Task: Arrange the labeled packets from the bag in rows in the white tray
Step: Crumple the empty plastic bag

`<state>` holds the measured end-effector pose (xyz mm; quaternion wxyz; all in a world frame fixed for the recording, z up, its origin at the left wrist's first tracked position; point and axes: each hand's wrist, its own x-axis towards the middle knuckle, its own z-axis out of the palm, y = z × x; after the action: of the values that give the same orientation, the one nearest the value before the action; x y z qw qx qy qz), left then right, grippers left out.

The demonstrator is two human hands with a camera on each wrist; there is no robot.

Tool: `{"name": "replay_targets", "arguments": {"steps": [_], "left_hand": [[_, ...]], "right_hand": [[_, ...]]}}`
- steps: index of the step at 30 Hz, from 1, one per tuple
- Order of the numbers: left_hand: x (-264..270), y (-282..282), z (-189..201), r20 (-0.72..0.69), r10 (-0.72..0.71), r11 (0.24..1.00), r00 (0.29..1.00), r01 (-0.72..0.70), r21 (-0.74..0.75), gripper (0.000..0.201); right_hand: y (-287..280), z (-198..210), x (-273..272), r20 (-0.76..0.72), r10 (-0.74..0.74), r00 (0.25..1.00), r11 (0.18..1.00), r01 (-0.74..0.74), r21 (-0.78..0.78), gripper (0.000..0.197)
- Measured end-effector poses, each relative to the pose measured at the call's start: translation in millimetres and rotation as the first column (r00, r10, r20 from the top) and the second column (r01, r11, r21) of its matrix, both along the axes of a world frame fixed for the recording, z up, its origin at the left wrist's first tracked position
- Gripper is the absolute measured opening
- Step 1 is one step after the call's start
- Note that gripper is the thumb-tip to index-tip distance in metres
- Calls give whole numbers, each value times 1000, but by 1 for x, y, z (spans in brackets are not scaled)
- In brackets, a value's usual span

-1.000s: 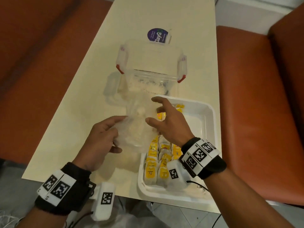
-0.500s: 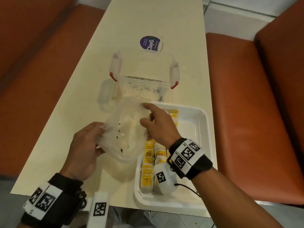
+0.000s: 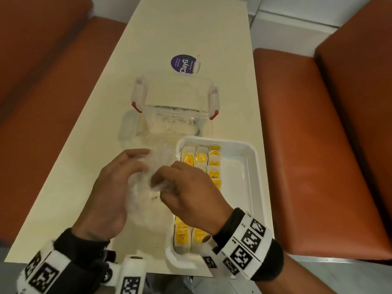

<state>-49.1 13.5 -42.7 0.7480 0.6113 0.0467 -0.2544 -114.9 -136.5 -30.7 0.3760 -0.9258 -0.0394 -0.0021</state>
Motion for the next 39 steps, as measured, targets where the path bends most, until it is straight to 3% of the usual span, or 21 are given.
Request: {"name": "replay_targets", "arguments": {"steps": [2, 5, 7, 9, 12, 13, 15, 16, 18, 19, 20, 22, 24, 26, 28, 29, 31, 32, 35, 37, 39], "left_hand": [[-9, 2, 6, 122, -46, 998, 991, 51, -38, 29], [-27, -8, 14, -42, -130, 919, 991, 105, -379, 48], [-41, -22, 17, -180, -136, 892, 974, 41, -450, 41], [-55, -39, 15, -239, -56, 941, 969, -29, -337, 30], [-65, -57, 3, -409, 40, 956, 912, -154, -250, 12], [-66, -62, 1, -491, -16, 944, 871, -150, -295, 27], [-74, -76, 1, -585, -140, 907, 799, -133, -399, 54], [-82, -88, 6, -562, -158, 914, 812, -95, -395, 51], [-110, -109, 14, -249, -130, 963, 960, 62, -263, 21], [-127, -117, 20, 35, -133, 982, 991, 136, -133, 14], [-143, -124, 27, 334, -227, 972, 915, 236, 15, 13], [-170, -132, 24, 639, -557, 822, 531, 464, 331, 34], [-178, -133, 9, 647, -736, 607, 201, 620, 498, 58], [-185, -139, -1, 643, -766, 513, 19, 621, 593, 58], [-190, -145, -5, 654, -756, 525, -22, 576, 627, 42], [-194, -150, -6, 624, -778, 483, -67, 572, 664, 34], [-203, -163, -8, 517, -821, 338, -240, 526, 781, 20], [-209, -166, -14, 499, -810, 326, -308, 470, 820, 13], [-225, -176, -26, 501, -811, 369, -302, 400, 839, 11], [-238, -178, -32, 470, -840, 298, -270, 493, 817, 24], [-250, -179, -45, 457, -839, 251, -294, 537, 806, 36]], "right_hand": [[-6, 4, -8, -68, -99, 993, 972, 111, 205, 22], [-7, 17, -17, -192, -141, 971, 844, 220, 490, 19], [-5, 21, -25, -131, -106, 986, 904, 151, 399, 22], [-1, 20, -42, -34, -53, 998, 974, 60, 219, 30], [-7, 16, -76, 94, -161, 982, 987, 160, 24, 38], [-12, 16, -87, 75, -230, 970, 971, 223, 87, 48], [-23, 13, -107, -100, -350, 932, 868, 362, 340, 69], [-26, 12, -113, -218, -379, 900, 766, 437, 471, 70], [-34, 9, -127, -387, -428, 817, 471, 567, 676, 46], [-40, 9, -135, -446, -451, 773, 320, 606, 728, 31], [-47, 10, -142, -487, -472, 735, 187, 624, 759, 21], [-66, 12, -160, -606, -479, 635, -106, 643, 758, 16], [-88, 8, -181, -732, -404, 549, -399, 614, 681, 26], [-105, 5, -201, -771, -272, 576, -570, 549, 611, 28], [-108, -2, -221, -811, -192, 553, -670, 530, 520, 35], [-106, -7, -231, -821, -160, 548, -695, 528, 488, 41], [-98, -13, -246, -818, -143, 557, -677, 548, 491, 57], [-95, -18, -253, -820, -161, 550, -658, 559, 504, 62], [-93, -38, -273, -839, -270, 473, -663, 541, 518, 58], [-100, -54, -289, -846, -256, 467, -751, 454, 479, 57], [-108, -66, -300, -879, -242, 410, -813, 408, 415, 51]]}}
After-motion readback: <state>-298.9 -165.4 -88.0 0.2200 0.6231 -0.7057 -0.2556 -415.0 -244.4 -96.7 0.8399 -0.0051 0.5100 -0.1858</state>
